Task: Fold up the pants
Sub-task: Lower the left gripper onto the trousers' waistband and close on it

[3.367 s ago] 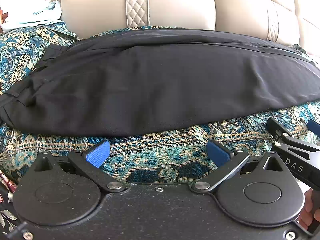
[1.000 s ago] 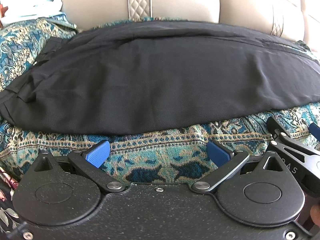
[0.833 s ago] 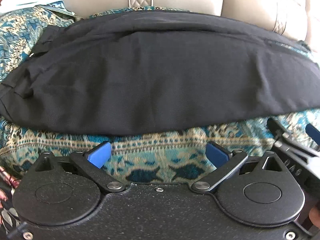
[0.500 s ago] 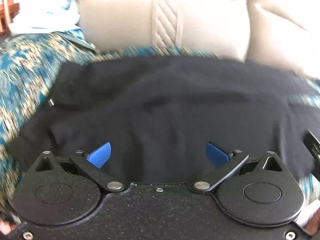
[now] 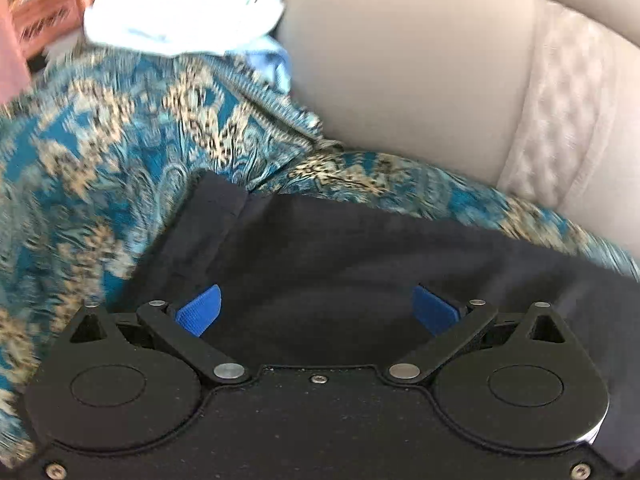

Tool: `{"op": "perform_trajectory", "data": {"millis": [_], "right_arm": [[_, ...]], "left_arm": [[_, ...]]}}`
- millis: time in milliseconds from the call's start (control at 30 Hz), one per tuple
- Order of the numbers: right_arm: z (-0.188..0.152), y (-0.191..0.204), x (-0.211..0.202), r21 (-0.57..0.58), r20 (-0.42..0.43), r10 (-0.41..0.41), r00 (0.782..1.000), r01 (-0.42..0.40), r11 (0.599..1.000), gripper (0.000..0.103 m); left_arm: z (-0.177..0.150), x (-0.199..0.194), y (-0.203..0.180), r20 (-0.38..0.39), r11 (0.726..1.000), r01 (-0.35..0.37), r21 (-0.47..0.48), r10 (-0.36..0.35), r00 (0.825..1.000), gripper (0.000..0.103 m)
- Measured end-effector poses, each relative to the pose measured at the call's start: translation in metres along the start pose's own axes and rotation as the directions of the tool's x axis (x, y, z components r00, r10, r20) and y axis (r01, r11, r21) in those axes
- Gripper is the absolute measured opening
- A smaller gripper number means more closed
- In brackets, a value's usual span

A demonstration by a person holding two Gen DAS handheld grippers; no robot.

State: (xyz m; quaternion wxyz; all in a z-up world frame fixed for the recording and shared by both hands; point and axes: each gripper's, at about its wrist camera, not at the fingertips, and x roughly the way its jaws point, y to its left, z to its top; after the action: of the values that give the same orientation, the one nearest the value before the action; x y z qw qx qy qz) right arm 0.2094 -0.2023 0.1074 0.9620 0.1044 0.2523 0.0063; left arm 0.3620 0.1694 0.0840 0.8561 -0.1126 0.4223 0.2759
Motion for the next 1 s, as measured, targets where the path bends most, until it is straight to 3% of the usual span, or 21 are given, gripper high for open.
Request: {"op": "perform_trajectory", "data": {"millis": [133, 267, 400, 567, 700, 733, 767, 800, 833, 867, 933, 1000], "right_arm": [[0.009, -0.002, 0.023, 0.108, -0.049, 0.046, 0.998, -0.041, 0.993, 0.103], [0.003, 0.007, 0.032, 0.036, -0.053, 0.054, 0.997, -0.052, 0.998, 0.103], [-0.004, 0.01, 0.037, -0.003, -0.089, 0.029, 0.996, -0.029, 1.0, 0.103], [-0.005, 0.016, 0.035, 0.0, -0.077, 0.04, 0.996, -0.04, 0.999, 0.103], [-0.006, 0.021, 0.033, -0.028, -0.068, 0.044, 0.997, -0.046, 0.999, 0.103], [-0.005, 0.022, 0.034, -0.03, -0.07, 0.044, 0.997, -0.046, 0.998, 0.103], [-0.005, 0.022, 0.034, -0.03, -0.071, 0.044, 0.996, -0.047, 0.998, 0.103], [-0.005, 0.022, 0.034, -0.029, -0.072, 0.043, 0.996, -0.046, 0.999, 0.103], [-0.005, 0.022, 0.035, -0.025, -0.074, 0.042, 0.996, -0.043, 0.999, 0.103], [-0.005, 0.021, 0.035, -0.02, -0.076, 0.041, 0.996, -0.043, 0.999, 0.103], [-0.005, 0.019, 0.036, 0.0, -0.083, 0.046, 0.995, -0.046, 0.999, 0.103], [-0.005, 0.018, 0.037, 0.024, -0.097, 0.058, 0.994, -0.055, 0.998, 0.103]], "left_arm": [[0.009, 0.043, -0.005, -0.046, 0.99, -0.023, -0.136, 0.016, 0.999, 0.103], [0.019, 0.081, -0.007, -0.087, 0.969, -0.081, -0.235, 0.062, 0.994, 0.103], [0.023, 0.101, -0.012, -0.07, 0.957, -0.159, -0.242, 0.146, 0.987, 0.103], [0.024, 0.116, -0.005, -0.089, 0.933, -0.182, -0.31, 0.162, 0.983, 0.103], [0.024, 0.118, -0.001, -0.125, 0.935, -0.178, -0.306, 0.146, 0.981, 0.102], [0.025, 0.116, 0.0, -0.125, 0.936, -0.175, -0.305, 0.143, 0.982, 0.091], [0.023, 0.11, 0.002, -0.108, 0.936, -0.17, -0.307, 0.143, 0.984, 0.069], [0.022, 0.104, 0.005, -0.09, 0.935, -0.161, -0.314, 0.14, 0.986, 0.055], [0.019, 0.096, 0.007, -0.073, 0.936, -0.146, -0.32, 0.129, 0.989, 0.031], [0.019, 0.092, 0.011, -0.07, 0.937, -0.14, -0.32, 0.124, 0.99, 0.015], [0.017, 0.08, 0.021, -0.04, 0.94, -0.09, -0.329, 0.082, 0.996, 0.004], [0.014, 0.068, 0.03, -0.011, 0.939, -0.024, -0.343, 0.022, 1.0, 0.002]]}}
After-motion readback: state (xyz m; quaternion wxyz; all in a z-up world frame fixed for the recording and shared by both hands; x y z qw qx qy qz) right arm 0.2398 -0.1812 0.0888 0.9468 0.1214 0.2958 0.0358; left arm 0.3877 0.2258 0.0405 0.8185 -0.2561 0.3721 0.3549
